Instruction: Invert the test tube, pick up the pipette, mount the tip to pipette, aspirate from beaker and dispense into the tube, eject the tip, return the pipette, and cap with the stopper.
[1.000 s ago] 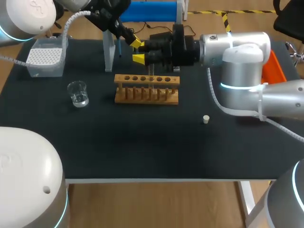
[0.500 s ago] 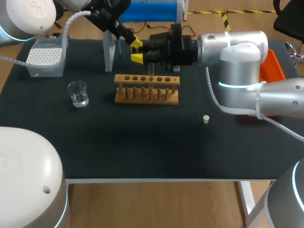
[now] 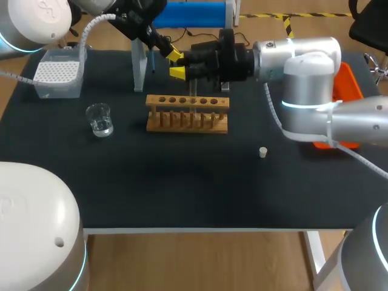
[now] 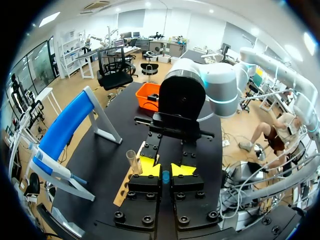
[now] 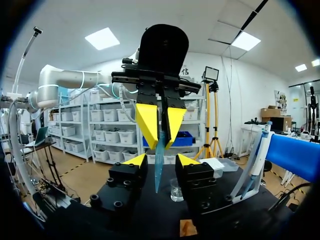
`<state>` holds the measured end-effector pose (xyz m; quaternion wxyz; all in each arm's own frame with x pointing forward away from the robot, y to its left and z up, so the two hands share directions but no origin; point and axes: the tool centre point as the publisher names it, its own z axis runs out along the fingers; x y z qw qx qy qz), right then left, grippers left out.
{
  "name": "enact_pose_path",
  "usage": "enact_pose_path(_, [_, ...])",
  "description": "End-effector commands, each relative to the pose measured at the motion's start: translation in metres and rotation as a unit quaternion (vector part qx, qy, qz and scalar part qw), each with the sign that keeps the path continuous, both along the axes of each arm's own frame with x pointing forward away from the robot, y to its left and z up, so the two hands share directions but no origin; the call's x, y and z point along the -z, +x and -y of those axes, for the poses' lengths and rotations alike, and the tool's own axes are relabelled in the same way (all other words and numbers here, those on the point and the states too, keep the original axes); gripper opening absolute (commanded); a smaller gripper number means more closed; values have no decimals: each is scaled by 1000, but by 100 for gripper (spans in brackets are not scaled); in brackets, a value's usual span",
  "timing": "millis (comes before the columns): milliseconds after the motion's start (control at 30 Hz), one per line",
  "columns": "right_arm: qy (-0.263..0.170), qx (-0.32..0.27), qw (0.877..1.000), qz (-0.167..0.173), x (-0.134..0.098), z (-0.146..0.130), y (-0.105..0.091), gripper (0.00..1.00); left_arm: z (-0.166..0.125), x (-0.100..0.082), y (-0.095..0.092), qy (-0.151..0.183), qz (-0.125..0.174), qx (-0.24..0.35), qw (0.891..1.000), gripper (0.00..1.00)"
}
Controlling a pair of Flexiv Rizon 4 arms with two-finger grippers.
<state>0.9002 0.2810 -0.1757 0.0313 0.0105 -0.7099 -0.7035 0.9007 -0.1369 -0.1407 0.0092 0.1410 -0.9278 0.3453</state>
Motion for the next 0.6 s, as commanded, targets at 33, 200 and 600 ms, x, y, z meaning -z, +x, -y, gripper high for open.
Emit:
enact_pose_path(33, [-2, -5, 1000, -1, 0, 0, 3, 33, -1, -1, 0, 2, -1, 0, 1000, 0])
enact_pose_path(200, [-1, -7, 1000, -2, 0, 0, 3, 28, -1, -1, 0, 2, -1, 0, 1000, 0])
enact_pose_path(600, [-3, -8, 1000, -1, 0, -3, 2, 28, -1, -1, 0, 2, -1, 0, 1000, 0])
